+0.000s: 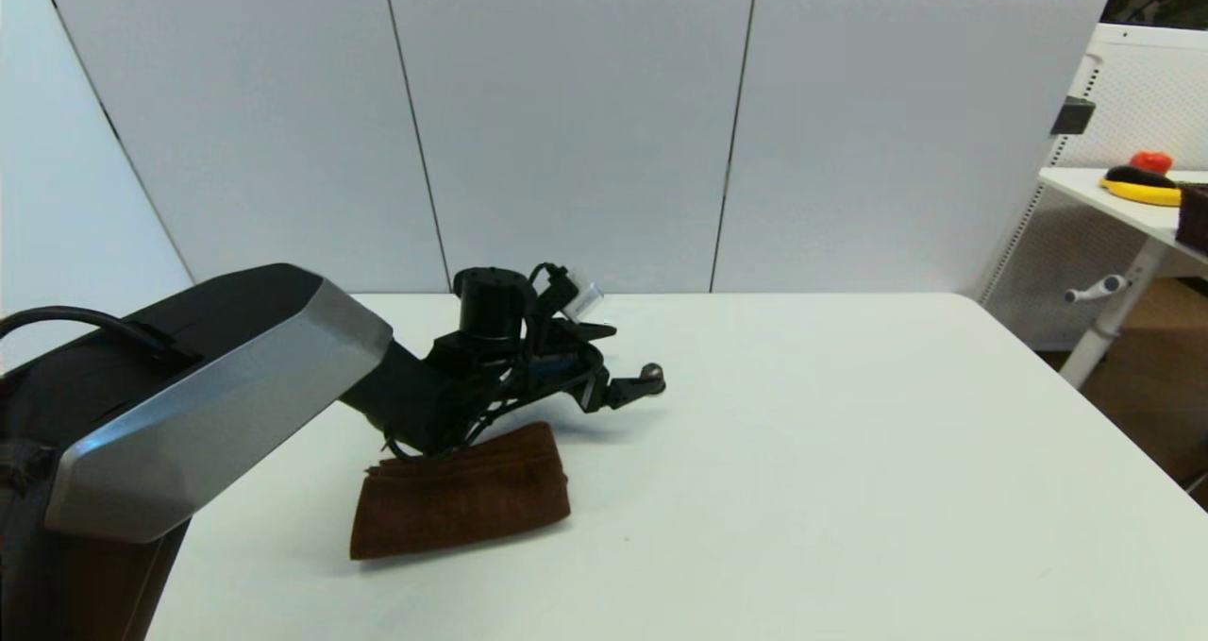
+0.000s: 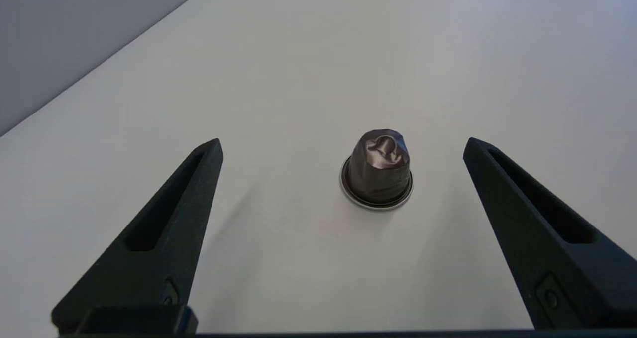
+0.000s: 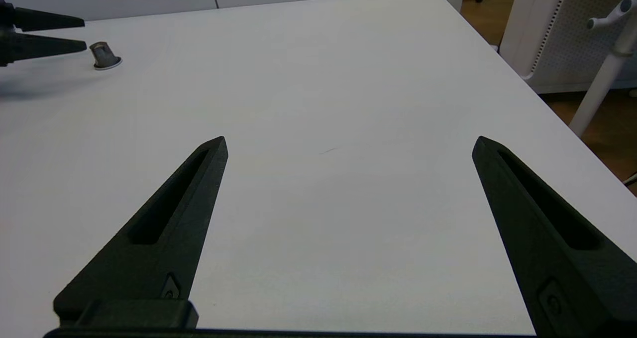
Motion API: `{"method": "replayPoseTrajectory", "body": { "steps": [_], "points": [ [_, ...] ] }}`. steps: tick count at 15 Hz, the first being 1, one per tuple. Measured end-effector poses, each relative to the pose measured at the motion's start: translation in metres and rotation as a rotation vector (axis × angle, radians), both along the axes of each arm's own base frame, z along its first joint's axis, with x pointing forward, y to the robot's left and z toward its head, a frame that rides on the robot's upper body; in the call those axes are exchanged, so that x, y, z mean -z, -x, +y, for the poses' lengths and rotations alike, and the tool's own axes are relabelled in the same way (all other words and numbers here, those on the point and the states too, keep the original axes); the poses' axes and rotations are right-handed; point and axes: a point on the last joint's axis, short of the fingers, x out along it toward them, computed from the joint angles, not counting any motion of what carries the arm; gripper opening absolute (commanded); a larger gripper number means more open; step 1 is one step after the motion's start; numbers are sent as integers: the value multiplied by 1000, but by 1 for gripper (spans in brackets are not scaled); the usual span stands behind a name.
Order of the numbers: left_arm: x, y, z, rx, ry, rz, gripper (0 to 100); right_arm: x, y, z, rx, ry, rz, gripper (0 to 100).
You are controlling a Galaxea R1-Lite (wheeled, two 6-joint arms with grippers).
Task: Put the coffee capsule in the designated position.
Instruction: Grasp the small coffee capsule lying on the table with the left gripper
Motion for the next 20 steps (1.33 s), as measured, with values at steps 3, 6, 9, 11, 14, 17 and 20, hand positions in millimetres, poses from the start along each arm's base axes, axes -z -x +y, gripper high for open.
{"method": "replayPoseTrajectory", "body": {
  "steps": [3, 6, 9, 11, 14, 17, 20],
  "points": [
    [7, 2, -6, 14, 3, 0, 100, 0, 0, 0, 0, 0, 0, 100],
    [12, 4, -12, 25, 5, -4, 100, 0, 0, 0, 0, 0, 0, 100],
    [16, 3, -14, 29, 10, -5, 100, 0, 0, 0, 0, 0, 0, 100],
    [18, 3, -16, 33, 11, -3, 100, 0, 0, 0, 0, 0, 0, 100],
    [19, 4, -21, 39, 21, 9, 100, 0, 0, 0, 0, 0, 0, 100],
    [18, 4, -23, 42, 31, -4, 100, 0, 0, 0, 0, 0, 0, 100],
    [18, 4, -24, 43, 34, -2, 100, 0, 0, 0, 0, 0, 0, 100]
  ]
}}
